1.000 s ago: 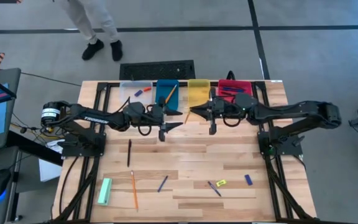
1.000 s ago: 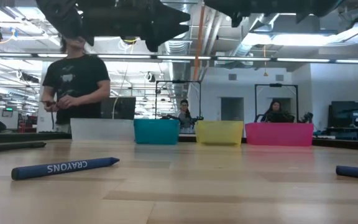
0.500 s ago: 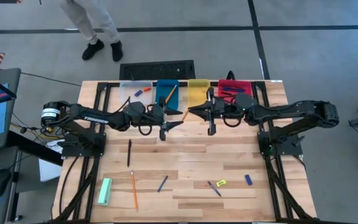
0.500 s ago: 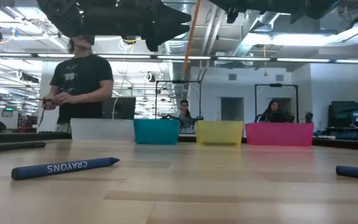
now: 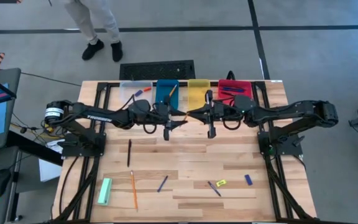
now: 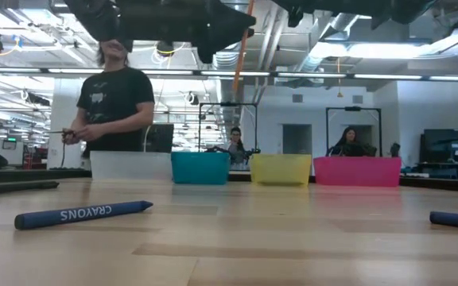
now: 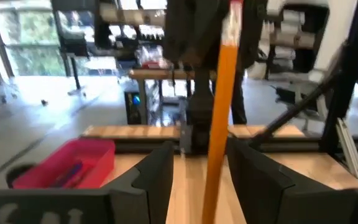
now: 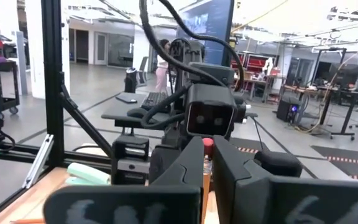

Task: Sort crayons/erasers/pens/pencils in bins
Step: Put the orange pencil into the blue bin

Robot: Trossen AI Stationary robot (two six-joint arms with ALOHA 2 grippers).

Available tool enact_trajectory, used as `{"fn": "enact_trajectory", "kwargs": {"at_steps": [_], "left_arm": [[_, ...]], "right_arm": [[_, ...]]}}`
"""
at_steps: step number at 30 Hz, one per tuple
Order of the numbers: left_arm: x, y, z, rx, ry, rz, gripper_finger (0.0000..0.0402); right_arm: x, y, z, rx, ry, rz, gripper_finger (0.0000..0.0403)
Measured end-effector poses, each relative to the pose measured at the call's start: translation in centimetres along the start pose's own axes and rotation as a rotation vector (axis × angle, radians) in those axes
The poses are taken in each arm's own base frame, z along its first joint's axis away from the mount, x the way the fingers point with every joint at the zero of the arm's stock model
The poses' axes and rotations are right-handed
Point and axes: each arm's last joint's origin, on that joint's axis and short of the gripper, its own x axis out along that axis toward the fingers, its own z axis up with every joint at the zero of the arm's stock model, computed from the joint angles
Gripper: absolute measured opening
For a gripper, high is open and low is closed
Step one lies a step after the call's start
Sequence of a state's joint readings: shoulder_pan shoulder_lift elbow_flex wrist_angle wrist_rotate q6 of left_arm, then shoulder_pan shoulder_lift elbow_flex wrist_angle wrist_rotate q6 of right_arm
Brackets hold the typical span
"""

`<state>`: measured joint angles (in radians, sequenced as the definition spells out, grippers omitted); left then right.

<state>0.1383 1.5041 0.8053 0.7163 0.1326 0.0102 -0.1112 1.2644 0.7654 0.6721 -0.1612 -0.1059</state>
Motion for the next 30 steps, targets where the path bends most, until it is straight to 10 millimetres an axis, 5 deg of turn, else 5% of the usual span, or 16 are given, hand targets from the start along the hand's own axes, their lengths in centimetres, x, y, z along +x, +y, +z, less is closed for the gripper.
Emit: {"fn": "enact_trajectory", "kwargs": {"at_steps": [5,13,18,30], "left_arm": [[0.47,0.03,-0.18,0.011,0.004,-0.014,0.0119],[0.45,-0.09,-0.47,0.026,0.032,-0.065,0.0018],[0.41,0.21,-0.63,0.024,0.049,-0.054,0.0018],[0.29,0.85,-1.03,0.017,0.088,-0.034,0.0012]], "right_arm": [[0.0,0.02,-0.16,0.003,0.017,0.002,0.0026],[0.0,0.0,-0.13,-0.017,0.014,0.001,0.0026],[-0.01,-0.01,-0.22,-0.015,0.024,-0.002,0.0037],[-0.06,-0.11,-0.43,-0.009,0.055,-0.055,0.0192]]}}
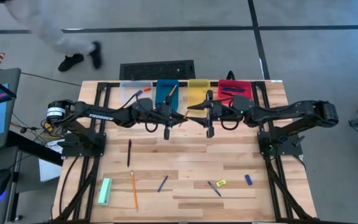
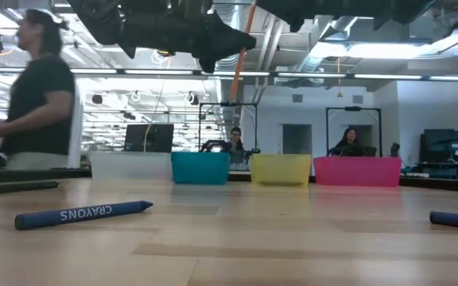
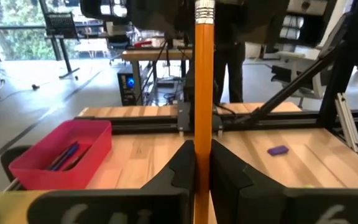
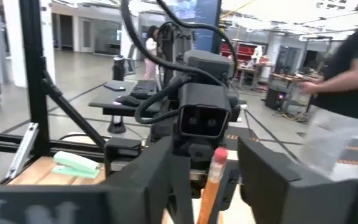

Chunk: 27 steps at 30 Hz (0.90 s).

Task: Sort crayons/erasers/pens/pencils in bins
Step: Put the orange pencil into the blue bin

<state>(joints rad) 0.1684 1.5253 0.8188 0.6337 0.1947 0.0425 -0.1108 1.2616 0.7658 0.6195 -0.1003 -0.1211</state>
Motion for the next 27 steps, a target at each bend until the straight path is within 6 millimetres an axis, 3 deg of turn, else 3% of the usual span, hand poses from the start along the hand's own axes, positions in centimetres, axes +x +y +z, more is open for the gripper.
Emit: {"fn": "enact_trajectory", "kwargs": {"at_steps": [6,12,15,19,25,27], "left_arm": [[0.0,0.0,-0.2,-0.002,0.027,0.008,0.001],[-0.1,0.4,-0.7,0.015,0.072,0.054,0.0011],[-0.3,1.2,-0.8,0.009,0.086,0.082,0.0011],[-0.6,2.9,-1.1,-0.016,0.131,0.136,0.0012],[-0.7,5.3,0.0,-0.02,0.257,0.243,0.0012],[-0.8,5.8,0.4,-0.014,0.278,0.255,0.0012]], "right_arm": [[-0.9,-0.1,1.1,-0.006,-0.012,-0.027,0.0256],[-3.1,-0.1,2.4,-0.025,0.055,-0.019,0.0252],[-4.3,0.0,2.4,-0.045,0.14,-0.024,0.0223],[-5.1,0.2,1.4,-0.049,0.24,-0.04,0.0153],[-6.1,0.8,-2.9,-0.048,0.294,-0.048,0.0023],[-6.6,1.2,-4.3,-0.042,0.285,-0.046,0.0008]]}}
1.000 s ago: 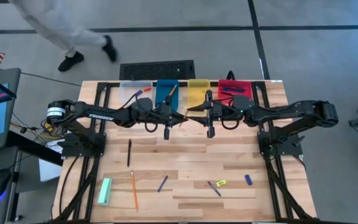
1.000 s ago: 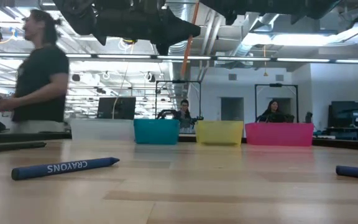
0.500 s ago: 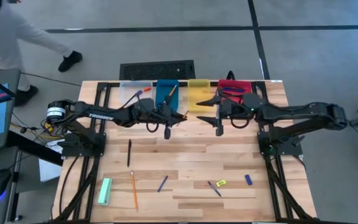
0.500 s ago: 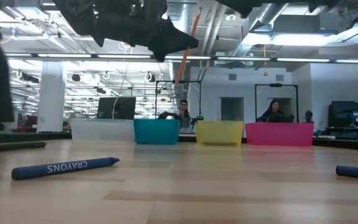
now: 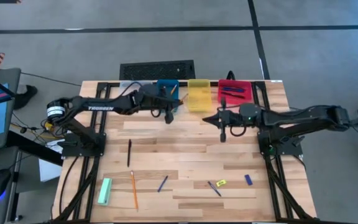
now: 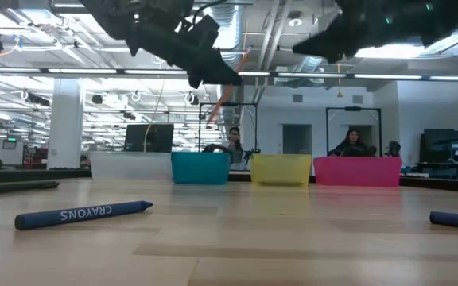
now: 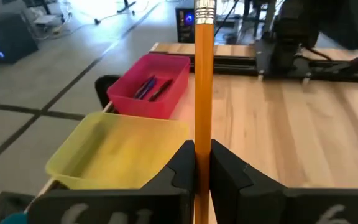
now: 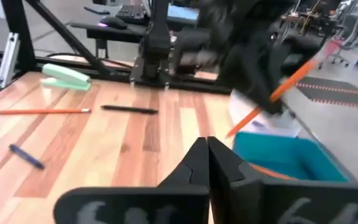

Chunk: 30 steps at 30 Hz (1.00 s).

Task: Sort crayons/erasers/pens/pencils in bins
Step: Put the orange pencil into the blue bin

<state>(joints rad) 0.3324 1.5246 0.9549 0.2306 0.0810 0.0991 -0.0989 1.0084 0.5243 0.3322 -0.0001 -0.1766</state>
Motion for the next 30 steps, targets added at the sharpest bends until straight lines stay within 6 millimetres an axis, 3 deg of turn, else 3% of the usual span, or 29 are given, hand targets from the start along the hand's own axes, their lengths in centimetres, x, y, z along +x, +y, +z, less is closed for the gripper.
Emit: {"fn": "enact_trajectory", "kwargs": {"at_steps": [9,26,30], "left_arm": [[-0.5,3.2,0.4,-0.03,0.091,0.081,0.0013],[-1.8,8.3,-0.6,-0.127,0.119,0.203,0.0013],[-1.1,9.3,-1.0,-0.147,0.157,0.199,0.0013]], "right_arm": [[-1.0,2.1,-4.7,0.058,-0.038,0.053,0.0004],[-1.3,3.0,-5.0,0.05,-0.072,0.093,0.0007],[-1.3,3.0,-4.9,0.05,-0.089,0.091,0.0003]]}}
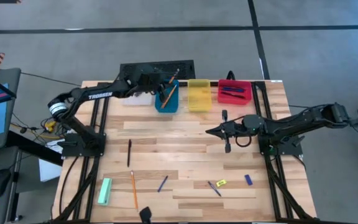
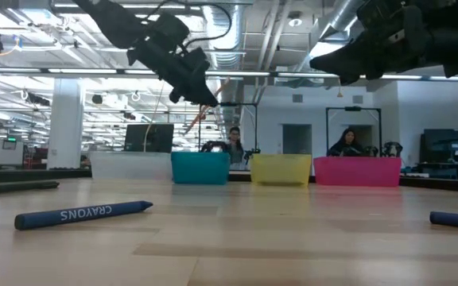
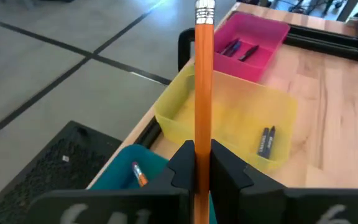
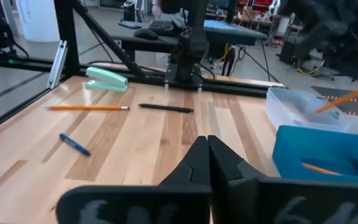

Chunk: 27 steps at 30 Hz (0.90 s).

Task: Sort crayons/erasers/pens/pencils in bins
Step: Put the orange pencil into the blue bin

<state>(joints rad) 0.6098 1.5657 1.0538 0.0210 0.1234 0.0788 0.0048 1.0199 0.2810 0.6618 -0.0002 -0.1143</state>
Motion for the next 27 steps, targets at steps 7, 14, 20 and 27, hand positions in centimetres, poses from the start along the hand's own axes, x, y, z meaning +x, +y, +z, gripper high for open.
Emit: {"fn": "enact_trajectory", "kwargs": {"at_steps": [7,14,20,27], "left_arm": [[4.6,0.8,1.4,0.048,0.097,0.01,0.0013],[6.5,2.6,1.4,0.0,0.187,0.04,0.0013],[6.4,3.7,0.8,-0.094,0.175,0.029,0.0013],[6.4,3.1,-0.2,-0.163,0.249,-0.021,0.0013]], "right_arm": [[0.3,0.0,-0.1,-0.02,-0.009,-0.002,0.0007],[0.9,-0.1,-0.6,-0.049,-0.011,-0.01,0.0003],[1.6,0.0,-1.4,-0.051,0.01,-0.006,0.0008],[2.3,0.1,-2.1,-0.051,0.012,-0.006,0.0003]]}}
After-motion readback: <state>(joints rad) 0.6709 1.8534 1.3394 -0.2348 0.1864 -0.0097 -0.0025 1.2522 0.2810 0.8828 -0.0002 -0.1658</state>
